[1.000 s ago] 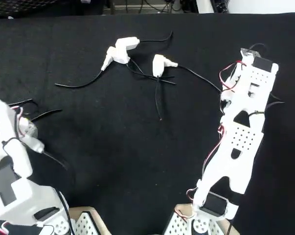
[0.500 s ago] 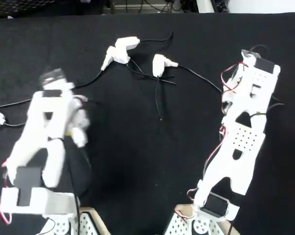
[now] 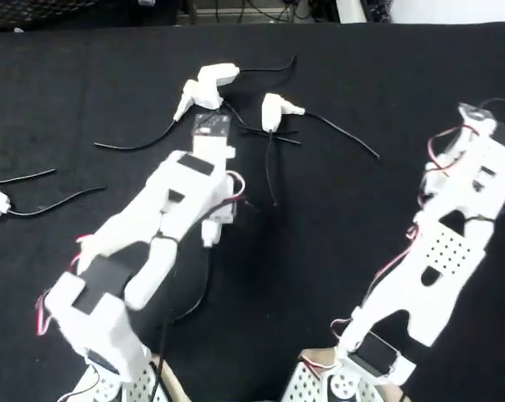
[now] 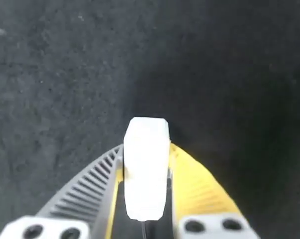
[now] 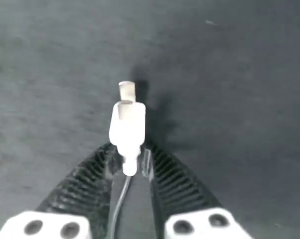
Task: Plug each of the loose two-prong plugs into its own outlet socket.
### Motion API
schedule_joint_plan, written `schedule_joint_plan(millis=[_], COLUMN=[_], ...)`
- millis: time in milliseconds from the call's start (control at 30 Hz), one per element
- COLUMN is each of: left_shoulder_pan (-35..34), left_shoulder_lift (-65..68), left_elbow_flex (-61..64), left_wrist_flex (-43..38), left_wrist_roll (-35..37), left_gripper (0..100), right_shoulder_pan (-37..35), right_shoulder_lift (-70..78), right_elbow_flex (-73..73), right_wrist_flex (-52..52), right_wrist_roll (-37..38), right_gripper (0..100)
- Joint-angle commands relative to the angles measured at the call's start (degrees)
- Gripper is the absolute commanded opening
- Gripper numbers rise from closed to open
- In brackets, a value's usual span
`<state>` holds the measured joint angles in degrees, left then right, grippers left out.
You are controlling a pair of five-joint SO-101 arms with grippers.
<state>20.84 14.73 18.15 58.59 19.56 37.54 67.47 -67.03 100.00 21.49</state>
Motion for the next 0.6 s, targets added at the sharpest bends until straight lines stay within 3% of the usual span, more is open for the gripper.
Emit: schedule_joint_plan(millis=[0,100,300,567], left_shoulder_pan=[-1.3,-2.2,-2.4,-2.3], left_shoulder_lift=[8.1,9.0,3.8,-16.9], left_elbow_flex=[-12.9,-12.2,-5.8,11.6], left_wrist_flex=[10.6,10.7,6.9,-1.0], left_wrist_roll=[2.0,2.8,2.8,0.4], left_gripper=[16,24,24,25], right_shoulder_pan=[4.4,4.1,3.4,2.6], right_shoulder_lift=[-0.2,-0.1,0.0,0.0], right_elbow_flex=[-1.4,-1.1,-1.1,-0.7], right_wrist_flex=[0.9,0.9,0.8,0.9], right_wrist_roll=[1.4,1.4,1.2,1.1], right_gripper=[1.2,1.2,1.2,1.2])
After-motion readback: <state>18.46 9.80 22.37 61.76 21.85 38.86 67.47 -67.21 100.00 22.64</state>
